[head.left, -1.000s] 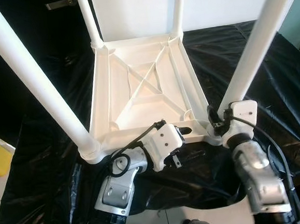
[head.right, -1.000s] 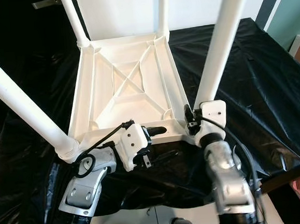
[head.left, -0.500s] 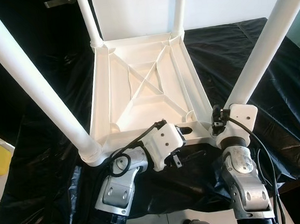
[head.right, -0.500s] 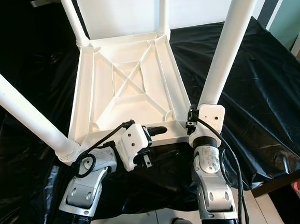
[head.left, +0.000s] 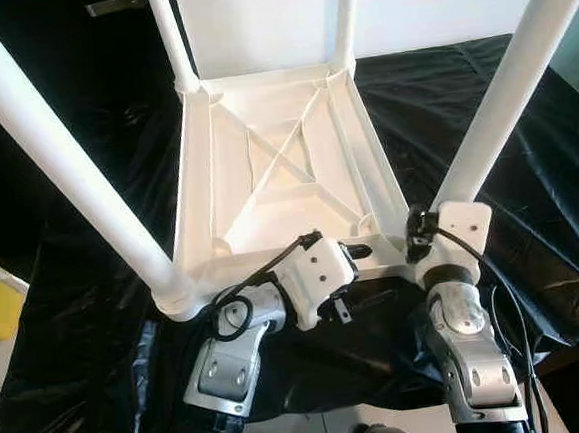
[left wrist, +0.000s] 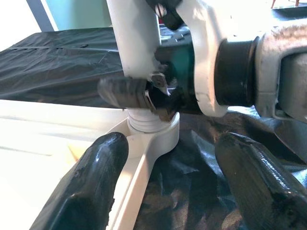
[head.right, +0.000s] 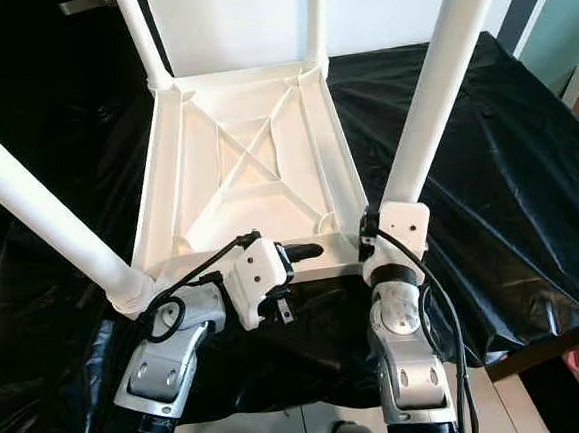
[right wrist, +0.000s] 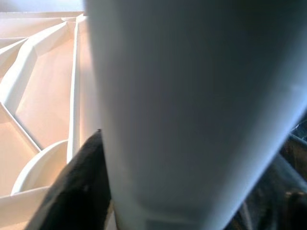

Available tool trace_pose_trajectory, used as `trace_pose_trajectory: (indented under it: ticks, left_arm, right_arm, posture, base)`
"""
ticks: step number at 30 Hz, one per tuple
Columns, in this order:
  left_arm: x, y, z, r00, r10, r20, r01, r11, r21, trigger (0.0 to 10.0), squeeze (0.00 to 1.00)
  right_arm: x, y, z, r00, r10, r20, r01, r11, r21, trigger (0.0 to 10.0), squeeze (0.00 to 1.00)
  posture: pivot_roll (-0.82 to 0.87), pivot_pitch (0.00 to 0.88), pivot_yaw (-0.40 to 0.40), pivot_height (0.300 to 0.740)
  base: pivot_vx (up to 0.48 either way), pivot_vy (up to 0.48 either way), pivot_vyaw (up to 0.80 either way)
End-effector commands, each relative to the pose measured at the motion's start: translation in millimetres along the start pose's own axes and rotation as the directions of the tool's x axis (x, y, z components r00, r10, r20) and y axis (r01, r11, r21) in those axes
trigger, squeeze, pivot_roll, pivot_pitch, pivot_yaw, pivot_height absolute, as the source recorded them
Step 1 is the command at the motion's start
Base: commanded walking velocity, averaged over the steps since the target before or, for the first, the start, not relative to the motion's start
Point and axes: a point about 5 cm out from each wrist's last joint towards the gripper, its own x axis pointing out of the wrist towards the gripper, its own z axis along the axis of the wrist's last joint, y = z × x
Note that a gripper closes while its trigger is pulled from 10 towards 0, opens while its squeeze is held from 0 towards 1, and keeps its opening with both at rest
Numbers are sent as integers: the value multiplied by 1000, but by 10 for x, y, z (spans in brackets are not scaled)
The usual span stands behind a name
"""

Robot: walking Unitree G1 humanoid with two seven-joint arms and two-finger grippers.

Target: Building children table

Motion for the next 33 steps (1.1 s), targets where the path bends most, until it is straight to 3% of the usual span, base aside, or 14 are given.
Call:
trace_pose_trajectory:
  ticks: [1, 4, 9, 13, 14, 15, 17, 18, 21, 24, 27, 28, 31, 33]
  left_arm:
    - [6, 66, 8, 987, 160, 8, -160, 987, -3, 10000, 0]
    - [5, 65, 8, 987, 160, 8, -160, 987, -3, 10000, 0]
    - [-5, 66, 4, 986, 166, 6, -166, 986, -2, 10000, 0]
    - [-7, 63, -3, 986, 167, 3, -167, 986, -4, 10000, 0]
    - [-4, 58, -6, 986, 166, 2, -166, 986, -3, 10000, 0]
    - [-4, 58, -6, 986, 166, 2, -166, 986, -3, 10000, 0]
    - [0, 52, -9, 986, 166, 2, -166, 986, -3, 10000, 0]
    - [0, 52, -9, 986, 166, 2, -166, 986, -3, 10000, 0]
    - [4, 50, -10, 986, 169, 3, -169, 986, -4, 10000, 0]
    - [4, 50, -10, 985, 170, 4, -170, 985, -3, 10000, 0]
    - [12, 60, -13, 986, 169, 4, -169, 986, 0, 10000, 0]
    - [12, 60, -13, 986, 169, 4, -169, 986, 0, 10000, 0]
    - [33, 76, -2, 987, 163, 8, -163, 987, 9, 10000, 0]
    - [37, 85, 3, 987, 163, 9, -163, 987, 12, 10000, 0]
  right_arm:
    - [-23, 25, -7, 1000, 11, -4, -11, 999, 31, 10000, 1000]
    - [-13, 9, 29, 999, 43, 22, -44, 998, 46, 10000, 1000]
    - [43, -183, 43, 983, 173, 57, -176, 983, 56, 10000, 1000]
    - [45, -244, 7, 950, 311, 42, -313, 948, 58, 10000, 1000]
    - [43, -233, -17, 924, 382, 30, -383, 923, 46, 10000, 0]
    - [43, -233, -17, 924, 382, 30, -383, 923, 46, 10000, 0]
    - [34, -217, -43, 871, 491, 16, -491, 871, 23, 10000, 0]
    - [34, -217, -43, 871, 491, 16, -491, 871, 23, 10000, 0]
    - [28, -214, -55, 799, 602, -1, -602, 799, 8, 10000, 0]
    - [33, -222, -54, 776, 631, -6, -631, 776, 0, 10000, 0]
    - [123, -267, -30, 696, 718, -23, -718, 695, -46, 10000, 0]
    - [123, -267, -30, 696, 718, -23, -718, 695, -46, 10000, 0]
    - [237, -308, -34, 635, 769, -68, -772, 629, -96, 10000, 0]
    - [276, -323, -33, 625, 777, -79, -780, 617, -108, 10000, 0]
  posture:
    - [-163, 122, 44, 740]
    - [-163, 122, 44, 740]
    - [-156, 117, 33, 740]
    - [-159, 116, 31, 740]
    - [-160, 115, 28, 740]
    - [-160, 115, 28, 740]
    - [-158, 114, 24, 740]
    - [-158, 114, 24, 740]
    - [-154, 106, 21, 740]
    - [-154, 106, 21, 740]
    - [-163, 94, 26, 740]
    - [-163, 94, 26, 740]
    - [-164, 85, 30, 740]
    - [-162, 84, 28, 740]
  base:
    - [0, 0, 0]
    - [0, 0, 0]
    - [0, 0, 0]
    - [0, 0, 0]
    - [0, 0, 0]
    - [0, 0, 0]
    - [0, 0, 0]
    - [0, 0, 0]
    - [0, 0, 0]
    - [0, 0, 0]
    - [0, 0, 0]
    - [0, 0, 0]
    - [0, 0, 0]
    - [0, 0, 0]
